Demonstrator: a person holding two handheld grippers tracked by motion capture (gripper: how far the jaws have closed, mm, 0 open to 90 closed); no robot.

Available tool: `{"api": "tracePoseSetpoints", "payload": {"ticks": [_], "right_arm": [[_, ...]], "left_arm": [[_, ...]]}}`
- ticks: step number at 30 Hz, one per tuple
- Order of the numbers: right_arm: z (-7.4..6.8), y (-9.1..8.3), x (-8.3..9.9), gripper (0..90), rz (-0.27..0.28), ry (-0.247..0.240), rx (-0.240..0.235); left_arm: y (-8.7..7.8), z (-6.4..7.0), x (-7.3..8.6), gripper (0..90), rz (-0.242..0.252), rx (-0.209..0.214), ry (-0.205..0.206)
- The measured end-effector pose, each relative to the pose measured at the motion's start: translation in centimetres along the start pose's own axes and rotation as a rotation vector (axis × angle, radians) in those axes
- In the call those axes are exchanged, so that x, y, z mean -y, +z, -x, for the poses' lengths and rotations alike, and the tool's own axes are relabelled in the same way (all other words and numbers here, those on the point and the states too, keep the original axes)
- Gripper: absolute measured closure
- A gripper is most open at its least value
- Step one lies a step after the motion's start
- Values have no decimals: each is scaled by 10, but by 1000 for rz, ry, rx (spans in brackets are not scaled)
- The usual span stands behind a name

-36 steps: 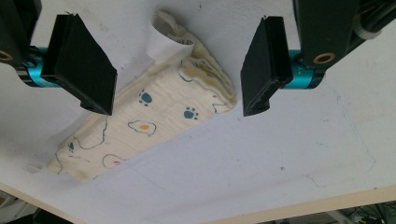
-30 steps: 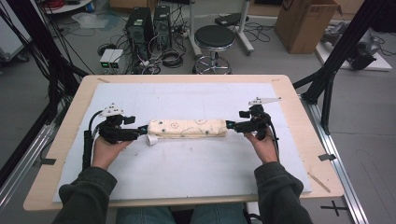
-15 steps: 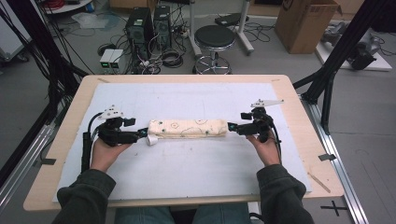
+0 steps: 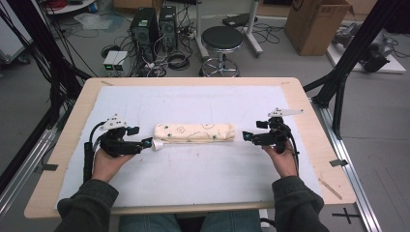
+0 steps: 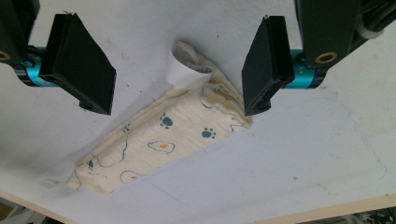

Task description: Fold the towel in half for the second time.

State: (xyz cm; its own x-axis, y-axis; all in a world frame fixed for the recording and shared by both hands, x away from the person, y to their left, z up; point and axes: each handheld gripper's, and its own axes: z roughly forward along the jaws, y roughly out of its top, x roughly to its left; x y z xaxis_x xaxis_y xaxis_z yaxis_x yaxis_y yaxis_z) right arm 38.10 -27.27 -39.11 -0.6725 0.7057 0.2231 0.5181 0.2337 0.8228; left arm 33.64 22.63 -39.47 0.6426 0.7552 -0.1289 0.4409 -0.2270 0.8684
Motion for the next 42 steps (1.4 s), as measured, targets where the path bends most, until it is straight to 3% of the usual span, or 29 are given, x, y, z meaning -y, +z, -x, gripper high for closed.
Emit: {"api": "tracePoseSetpoints", "payload": {"ticks": [20, 42], "right_arm": [[-10, -17, 17, 119, 3, -24, 2], [-22, -40, 50, 118, -1, -49, 27]], "left_arm": [[-24, 7, 19, 249, 3, -7, 25], [-45, 25, 44, 244, 27, -8, 59]]}}
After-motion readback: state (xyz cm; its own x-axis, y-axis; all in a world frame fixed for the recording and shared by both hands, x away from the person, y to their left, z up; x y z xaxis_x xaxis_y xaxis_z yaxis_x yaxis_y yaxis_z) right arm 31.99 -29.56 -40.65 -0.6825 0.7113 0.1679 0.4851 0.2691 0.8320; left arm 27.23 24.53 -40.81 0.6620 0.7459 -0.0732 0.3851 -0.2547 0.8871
